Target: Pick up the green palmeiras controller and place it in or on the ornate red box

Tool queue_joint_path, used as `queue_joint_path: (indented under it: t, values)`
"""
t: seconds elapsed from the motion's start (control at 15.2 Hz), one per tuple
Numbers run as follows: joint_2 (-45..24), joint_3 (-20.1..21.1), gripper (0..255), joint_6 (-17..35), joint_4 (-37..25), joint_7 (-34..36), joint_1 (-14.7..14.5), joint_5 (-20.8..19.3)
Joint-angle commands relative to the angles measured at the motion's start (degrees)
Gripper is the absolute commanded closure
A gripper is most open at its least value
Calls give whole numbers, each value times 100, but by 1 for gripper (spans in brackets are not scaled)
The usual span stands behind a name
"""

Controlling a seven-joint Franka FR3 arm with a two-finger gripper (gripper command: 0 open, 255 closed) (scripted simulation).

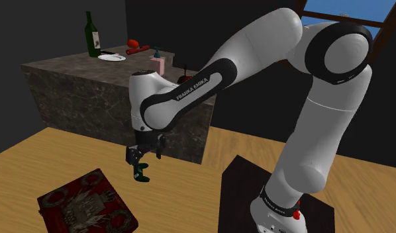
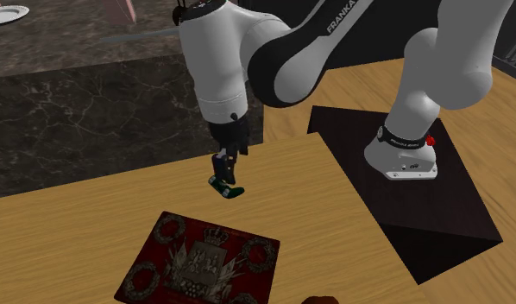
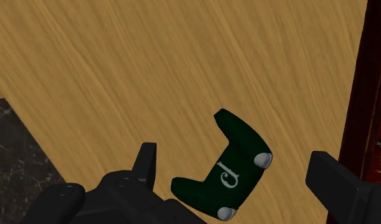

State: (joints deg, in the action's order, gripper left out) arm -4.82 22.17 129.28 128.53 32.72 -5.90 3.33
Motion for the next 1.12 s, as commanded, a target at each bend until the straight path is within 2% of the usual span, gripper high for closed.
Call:
queue_joint_path:
  t: [0.0,0.4,0.92,0.99,1.06]
  values:
    - [-206,12,0,139,-65,100,-38,-82]
    - [-549,-12,0,632,105,214,-90,-238]
    - [-549,-13,0,631,104,213,-91,-237]
    - [-549,-13,255,631,104,213,-91,-237]
    - [-549,-13,255,631,104,213,-91,-237]
